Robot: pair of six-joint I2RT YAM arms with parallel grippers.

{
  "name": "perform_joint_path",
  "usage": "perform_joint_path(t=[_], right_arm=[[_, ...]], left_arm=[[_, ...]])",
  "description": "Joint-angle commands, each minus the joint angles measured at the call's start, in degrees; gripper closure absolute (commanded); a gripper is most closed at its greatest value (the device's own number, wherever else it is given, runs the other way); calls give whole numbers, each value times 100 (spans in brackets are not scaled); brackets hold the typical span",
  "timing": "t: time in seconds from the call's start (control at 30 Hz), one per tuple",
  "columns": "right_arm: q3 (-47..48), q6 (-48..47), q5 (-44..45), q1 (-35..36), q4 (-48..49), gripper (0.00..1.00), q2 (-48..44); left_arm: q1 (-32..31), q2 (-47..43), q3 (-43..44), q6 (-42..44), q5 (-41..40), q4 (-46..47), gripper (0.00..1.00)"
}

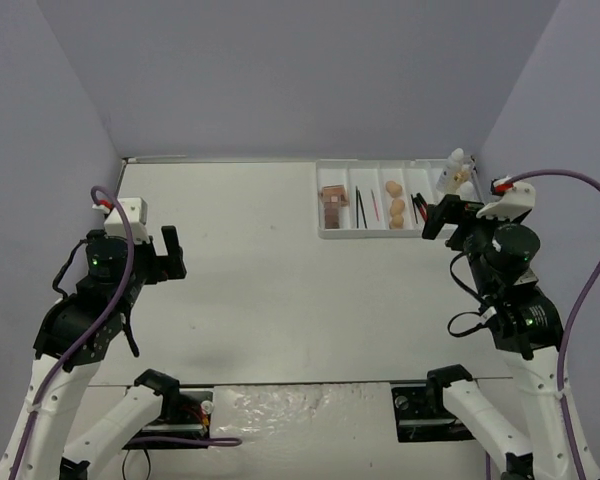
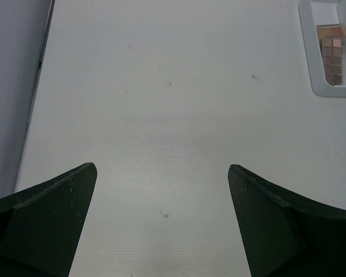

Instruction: Organize the makeup

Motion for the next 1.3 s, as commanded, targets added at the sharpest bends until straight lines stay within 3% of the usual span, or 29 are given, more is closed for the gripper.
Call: perform_joint_path(t=[0.0, 0.43, 1.27], right_arm=[[141, -239, 580, 29, -161, 0, -732], [-207, -478, 411, 41, -441, 0, -1760], [-40, -801, 661, 311, -440, 0, -1657]], left_arm=[[-14, -161, 151, 196, -418, 419, 3], [-10, -13, -278, 144, -546, 866, 3], [-5, 485, -265, -283, -209, 1292, 3]])
